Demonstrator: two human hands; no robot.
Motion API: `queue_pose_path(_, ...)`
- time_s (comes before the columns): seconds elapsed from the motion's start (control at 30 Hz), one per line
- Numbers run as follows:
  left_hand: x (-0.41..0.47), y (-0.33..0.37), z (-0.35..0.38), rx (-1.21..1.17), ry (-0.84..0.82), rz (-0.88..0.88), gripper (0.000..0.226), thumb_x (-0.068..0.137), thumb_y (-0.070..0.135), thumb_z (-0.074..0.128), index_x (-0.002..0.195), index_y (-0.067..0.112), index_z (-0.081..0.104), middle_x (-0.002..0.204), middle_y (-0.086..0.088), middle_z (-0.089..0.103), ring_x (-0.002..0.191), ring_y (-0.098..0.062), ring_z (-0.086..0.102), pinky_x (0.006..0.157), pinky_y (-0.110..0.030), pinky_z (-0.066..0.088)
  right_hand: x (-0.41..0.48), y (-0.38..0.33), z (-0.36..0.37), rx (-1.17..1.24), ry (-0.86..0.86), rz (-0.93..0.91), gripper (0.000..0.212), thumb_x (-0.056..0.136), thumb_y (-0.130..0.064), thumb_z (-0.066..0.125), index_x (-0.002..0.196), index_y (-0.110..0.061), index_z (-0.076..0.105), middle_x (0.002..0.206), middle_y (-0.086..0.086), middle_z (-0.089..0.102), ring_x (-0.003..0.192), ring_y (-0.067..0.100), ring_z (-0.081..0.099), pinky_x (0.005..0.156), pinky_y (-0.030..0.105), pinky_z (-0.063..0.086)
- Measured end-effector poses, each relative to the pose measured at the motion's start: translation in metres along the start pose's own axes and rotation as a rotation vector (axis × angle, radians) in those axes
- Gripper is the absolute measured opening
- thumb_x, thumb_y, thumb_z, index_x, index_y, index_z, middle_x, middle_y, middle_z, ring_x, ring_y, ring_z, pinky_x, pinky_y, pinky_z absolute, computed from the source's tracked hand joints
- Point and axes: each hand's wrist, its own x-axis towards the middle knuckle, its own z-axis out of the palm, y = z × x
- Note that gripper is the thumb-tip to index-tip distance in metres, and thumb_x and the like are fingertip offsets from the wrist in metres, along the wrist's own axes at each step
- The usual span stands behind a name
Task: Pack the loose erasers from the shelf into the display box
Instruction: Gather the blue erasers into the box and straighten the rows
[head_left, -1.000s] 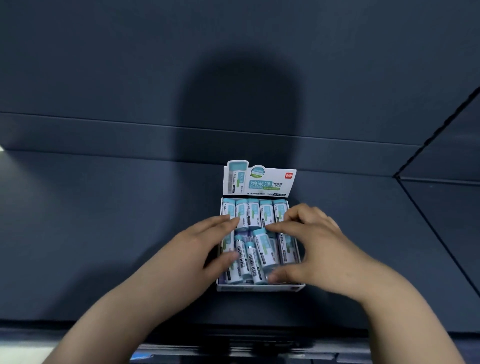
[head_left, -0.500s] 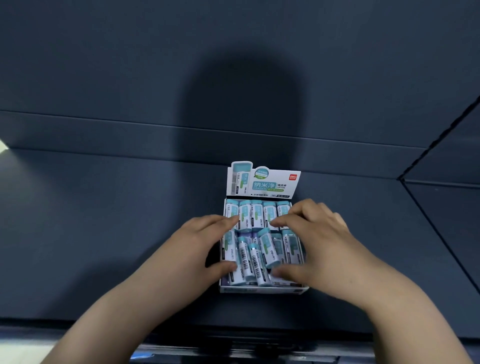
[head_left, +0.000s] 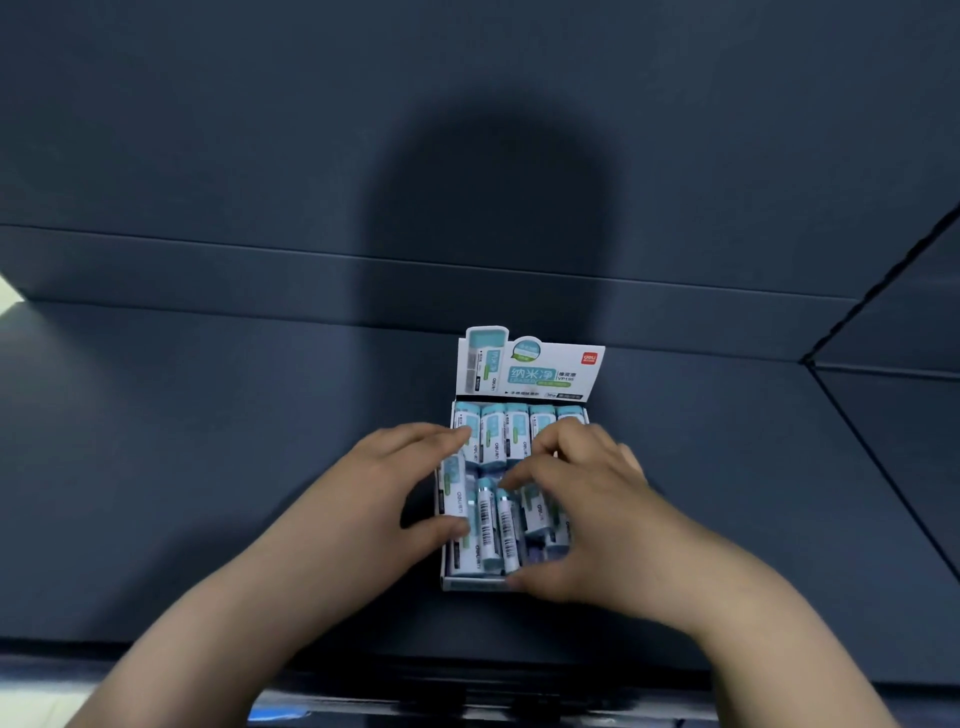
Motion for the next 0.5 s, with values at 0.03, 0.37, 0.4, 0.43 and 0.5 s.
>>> queue_pose_path(0.03,0.000,-0.001,-0.001,-0.002,0.005,0.000,0.071,0.076,0.038,0.070,0.138,0.036,0.035,0.135,0.024,0.039,0.124,0.006,0.033,0.102,-0.009,0.022,0.000,0.001,-0.003,0.046,0.040,0.019,0.063,0.059,-0.054,0.074,0.114,-0.040,0.048,0.109,-0.020,0.029,0.110,0.000,0.026,0.098,0.019,0.021)
queue_pose_path(0.37,0.032,0.018,0.007,0.007,0.014,-0.009,0.064,0.087,0.034,0.059,0.142,0.032,0.029,0.145,0.023,0.026,0.133,0.004,0.022,0.102,-0.004,0.008,0.015,0.030,-0.018,0.024,0.159,0.230,0.052,0.081,-0.028,0.066,0.130,-0.030,0.048,0.117,-0.012,0.041,0.121,0.010,0.032,0.104,0.022,0.026)
queue_pose_path(0.4,0.039,0.020,0.011,0.013,-0.003,-0.008,0.062,0.087,0.033,0.059,0.142,0.030,0.029,0.148,0.021,0.024,0.134,0.002,0.022,0.104,-0.006,0.010,0.013,0.028,-0.013,0.052,0.226,0.206,0.044,0.082,-0.025,0.065,0.124,-0.029,0.054,0.111,-0.014,0.042,0.117,0.009,0.035,0.100,0.019,0.027)
queue_pose_path(0.43,0.045,0.023,0.014,0.019,-0.019,-0.007,0.061,0.088,0.032,0.059,0.142,0.028,0.031,0.150,0.018,0.024,0.135,0.000,0.023,0.106,-0.009,0.013,0.012,0.025,-0.008,0.082,0.280,0.184,0.036,0.082,-0.022,0.064,0.117,-0.028,0.060,0.104,-0.014,0.044,0.112,0.009,0.039,0.096,0.019,0.029)
queue_pose_path(0.5,0.049,0.024,0.017,0.031,-0.032,-0.019,0.060,0.088,0.033,0.059,0.141,0.024,0.035,0.150,0.014,0.027,0.135,-0.003,0.027,0.107,-0.014,0.018,0.007,0.020,0.004,0.107,0.355,0.126,0.024,0.081,-0.018,0.065,0.104,-0.027,0.069,0.093,-0.013,0.047,0.100,0.011,0.046,0.090,0.024,0.037)
